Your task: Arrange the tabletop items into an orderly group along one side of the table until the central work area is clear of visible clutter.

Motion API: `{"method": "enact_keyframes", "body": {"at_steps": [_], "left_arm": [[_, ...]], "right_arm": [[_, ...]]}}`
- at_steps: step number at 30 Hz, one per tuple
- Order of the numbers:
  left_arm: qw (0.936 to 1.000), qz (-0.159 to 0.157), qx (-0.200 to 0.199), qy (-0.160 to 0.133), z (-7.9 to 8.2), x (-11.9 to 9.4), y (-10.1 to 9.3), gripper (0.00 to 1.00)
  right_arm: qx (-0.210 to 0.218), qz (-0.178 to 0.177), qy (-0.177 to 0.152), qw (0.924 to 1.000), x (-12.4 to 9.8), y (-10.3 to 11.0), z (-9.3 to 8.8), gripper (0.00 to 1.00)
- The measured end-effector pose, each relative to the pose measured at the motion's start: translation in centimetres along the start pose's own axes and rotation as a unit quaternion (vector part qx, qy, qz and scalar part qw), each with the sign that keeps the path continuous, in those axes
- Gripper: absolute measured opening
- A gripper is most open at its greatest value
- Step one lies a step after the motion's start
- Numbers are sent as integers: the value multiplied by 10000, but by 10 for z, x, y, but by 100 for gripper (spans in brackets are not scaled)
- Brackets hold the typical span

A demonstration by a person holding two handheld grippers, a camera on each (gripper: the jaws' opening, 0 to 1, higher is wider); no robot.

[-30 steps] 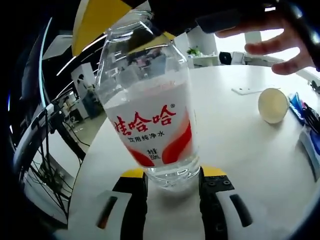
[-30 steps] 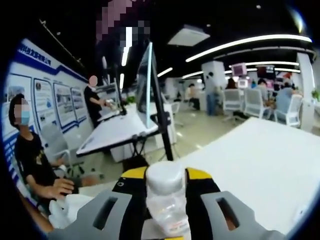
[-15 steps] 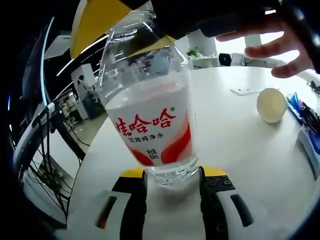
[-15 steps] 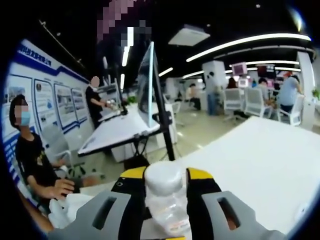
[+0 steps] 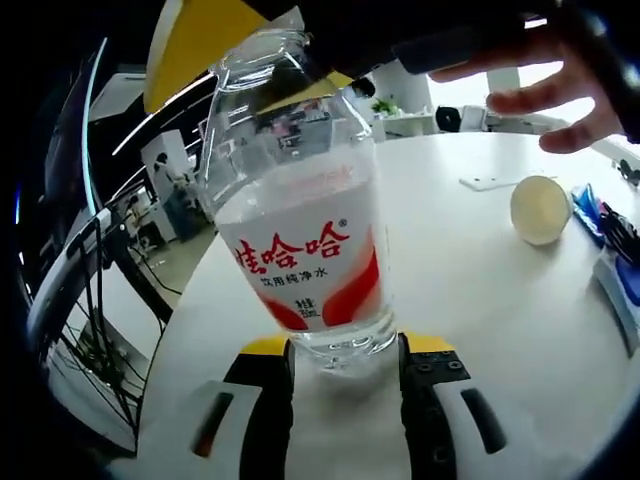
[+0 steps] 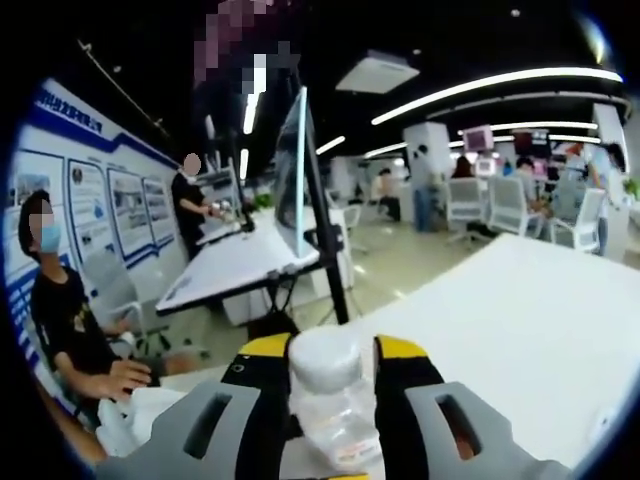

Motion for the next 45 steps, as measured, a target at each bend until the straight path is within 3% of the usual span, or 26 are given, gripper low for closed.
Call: {"method": "enact_keyframes", "body": {"at_steps": [24, 37, 45], "left_arm": [[10000, -48, -5, -79, 0, -12, -2, 45], [9997, -68, -181, -123, -7, -29, -5, 53], [9992, -153, -284, -230, -7, -44, -13, 61]], "right_arm": [[60, -8, -161, 9999, -18, 1, 7, 30], [141, -54, -501, 9986, -48, 3, 5, 31], [230, -203, -576, 9979, -72, -1, -6, 32]]}}
Point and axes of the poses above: the point that each gripper's makers call its tool centre point, and the gripper's own axes: x roughly forward along the fingers, y roughly to its left, z roughly out of its top, the point moved 4 cm from there along -x, roughly backward along the fingers, and after that the axes turned 14 degrees about x, right-handed, at the moved point
